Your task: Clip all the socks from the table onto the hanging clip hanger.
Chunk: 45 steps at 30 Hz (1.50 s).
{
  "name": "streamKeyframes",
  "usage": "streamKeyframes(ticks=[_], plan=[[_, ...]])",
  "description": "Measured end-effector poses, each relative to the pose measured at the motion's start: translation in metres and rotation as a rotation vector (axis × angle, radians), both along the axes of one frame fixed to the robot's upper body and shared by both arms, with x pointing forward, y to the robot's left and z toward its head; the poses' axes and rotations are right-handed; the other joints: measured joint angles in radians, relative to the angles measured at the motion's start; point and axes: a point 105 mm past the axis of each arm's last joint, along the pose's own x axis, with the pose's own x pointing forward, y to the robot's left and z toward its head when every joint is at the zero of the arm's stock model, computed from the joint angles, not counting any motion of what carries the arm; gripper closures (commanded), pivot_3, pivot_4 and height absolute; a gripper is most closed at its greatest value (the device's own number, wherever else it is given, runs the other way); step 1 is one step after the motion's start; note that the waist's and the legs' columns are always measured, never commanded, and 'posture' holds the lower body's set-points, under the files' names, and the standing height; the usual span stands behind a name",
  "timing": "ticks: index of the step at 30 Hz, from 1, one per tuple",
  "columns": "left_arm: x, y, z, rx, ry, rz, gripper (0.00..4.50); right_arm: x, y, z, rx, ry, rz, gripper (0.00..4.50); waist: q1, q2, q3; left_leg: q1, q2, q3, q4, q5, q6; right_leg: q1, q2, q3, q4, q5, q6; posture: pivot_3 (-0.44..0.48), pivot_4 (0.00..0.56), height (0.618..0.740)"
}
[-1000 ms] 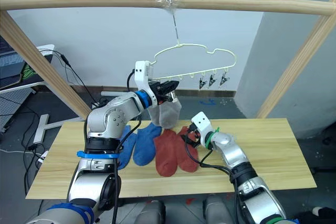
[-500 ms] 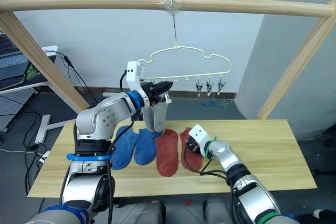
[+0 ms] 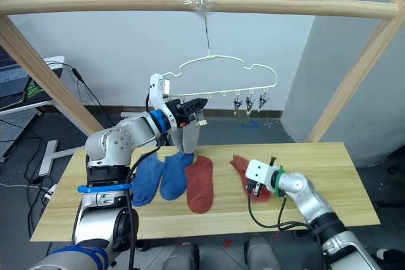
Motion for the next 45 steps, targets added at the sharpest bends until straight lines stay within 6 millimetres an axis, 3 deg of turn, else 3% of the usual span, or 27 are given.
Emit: streamKeyframes(ticks=[4,8,15,37,38,40,45], plan=[[0.0,0.004,0.003,-0.054,0.061,-0.008,4.5,-0.006,0.011,0.043,0.001,-0.253,0.099,4.48,0.002,0.0,0.0,-0.001,0.0,0.001,0.001,0.0,0.0,0.0,-0.001,0.0,-0.001,0.0,0.0,0.037,0.156,0.74],[0.0,0.007,0.004,-0.084,0.084,-0.003,4.5,-0.012,0.026,0.062,0.062,-0.337,0.136,4.48,0.004,0.0,0.0,-0.002,0.0,0.0,0.0,0.0,0.0,0.0,-0.001,0.0,-0.001,0.0,0.0,0.037,0.156,0.74],[0.0,0.005,0.004,-0.085,0.088,-0.007,4.5,-0.012,0.042,0.07,0.111,-0.354,0.137,4.48,0.006,0.0,0.0,-0.001,0.0,0.0,0.001,0.0,0.0,0.0,-0.001,0.0,-0.001,0.0,0.0,0.025,0.15,0.74],[0.001,0.001,0.004,-0.083,0.078,-0.026,4.5,-0.005,0.06,0.081,0.15,-0.357,0.133,4.48,0.007,0.0,0.0,-0.001,0.0,0.0,0.0,0.0,0.0,0.0,-0.001,0.0,-0.001,0.0,0.0,0.024,0.15,0.74],[0.0,0.001,0.005,-0.085,0.075,-0.036,3.98,-0.004,0.06,0.083,0.151,-0.36,0.133,4.5,0.007,0.0,0.0,-0.002,0.0,0.0,0.0,0.0,0.0,0.0,-0.001,0.0,-0.001,0.0,0.0,0.028,0.153,0.74],[-0.001,0.0,0.005,-0.089,0.071,-0.043,3.59,-0.003,0.06,0.083,0.151,-0.358,0.131,4.5,0.007,0.0,0.0,-0.002,0.0,0.0,0.0,0.0,0.0,0.0,-0.001,0.0,-0.001,0.0,0.0,0.028,0.153,0.74],[-0.003,-0.002,0.01,-0.103,0.054,-0.062,1.97,-0.003,0.061,0.082,0.155,-0.352,0.128,4.5,0.008,0.0,0.0,-0.002,0.0,0.0,0.0,0.0,0.0,0.0,-0.001,0.0,-0.001,0.0,0.0,0.03,0.155,0.74]])
